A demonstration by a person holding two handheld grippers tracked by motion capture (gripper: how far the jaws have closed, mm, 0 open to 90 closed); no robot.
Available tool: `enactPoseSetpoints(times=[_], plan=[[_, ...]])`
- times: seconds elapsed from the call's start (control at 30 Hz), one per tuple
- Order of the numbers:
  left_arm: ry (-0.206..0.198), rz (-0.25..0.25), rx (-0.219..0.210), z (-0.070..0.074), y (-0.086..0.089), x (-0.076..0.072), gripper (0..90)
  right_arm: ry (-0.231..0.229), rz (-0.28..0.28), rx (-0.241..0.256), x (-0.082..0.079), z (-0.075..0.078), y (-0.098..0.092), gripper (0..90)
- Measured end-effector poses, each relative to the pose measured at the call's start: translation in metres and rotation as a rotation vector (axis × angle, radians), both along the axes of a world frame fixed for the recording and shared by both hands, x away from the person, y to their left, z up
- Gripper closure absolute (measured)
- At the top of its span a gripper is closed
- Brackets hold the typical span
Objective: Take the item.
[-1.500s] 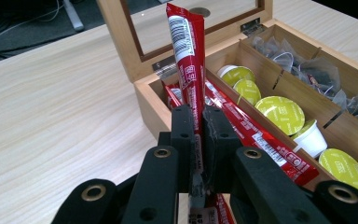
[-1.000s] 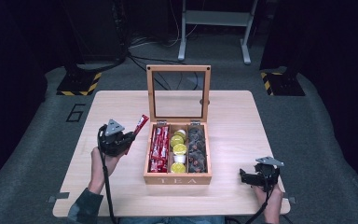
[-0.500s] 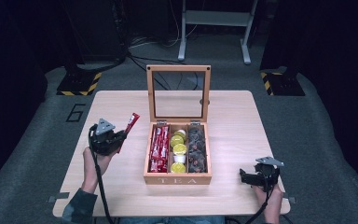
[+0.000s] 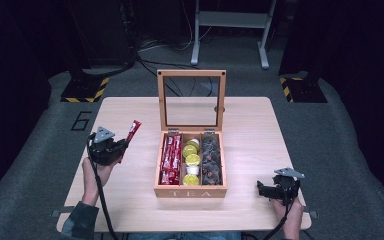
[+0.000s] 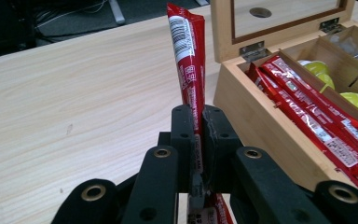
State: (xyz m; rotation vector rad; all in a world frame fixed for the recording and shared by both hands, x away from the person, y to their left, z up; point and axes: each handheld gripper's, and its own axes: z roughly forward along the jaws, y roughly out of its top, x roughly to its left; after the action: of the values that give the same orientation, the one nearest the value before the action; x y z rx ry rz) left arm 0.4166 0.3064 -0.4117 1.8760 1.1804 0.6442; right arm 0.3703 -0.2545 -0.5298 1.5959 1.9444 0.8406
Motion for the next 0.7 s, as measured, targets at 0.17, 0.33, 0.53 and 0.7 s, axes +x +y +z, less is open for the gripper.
enactPoseSetpoints(times=[0.17, 0.33, 0.53, 0.7], plan=[[0.007, 0.027, 0.005, -0.002, 0.009, 0.002, 83.0, 0.000, 0.000, 0.000, 0.000, 0.000, 0.000, 1.3], [0.018, 0.027, -0.009, -0.004, 0.014, 0.004, 83.1, 0.001, 0.000, 0.000, 0.000, 0.000, 0.000, 1.3], [0.028, 0.039, -0.001, -0.005, 0.020, 0.008, 83.1, 0.000, 0.000, 0.000, 0.000, 0.000, 0.000, 1.3], [0.033, 0.055, -0.005, -0.006, 0.028, 0.011, 83.0, 0.000, 0.001, 0.000, 0.000, 0.000, 0.000, 1.3]])
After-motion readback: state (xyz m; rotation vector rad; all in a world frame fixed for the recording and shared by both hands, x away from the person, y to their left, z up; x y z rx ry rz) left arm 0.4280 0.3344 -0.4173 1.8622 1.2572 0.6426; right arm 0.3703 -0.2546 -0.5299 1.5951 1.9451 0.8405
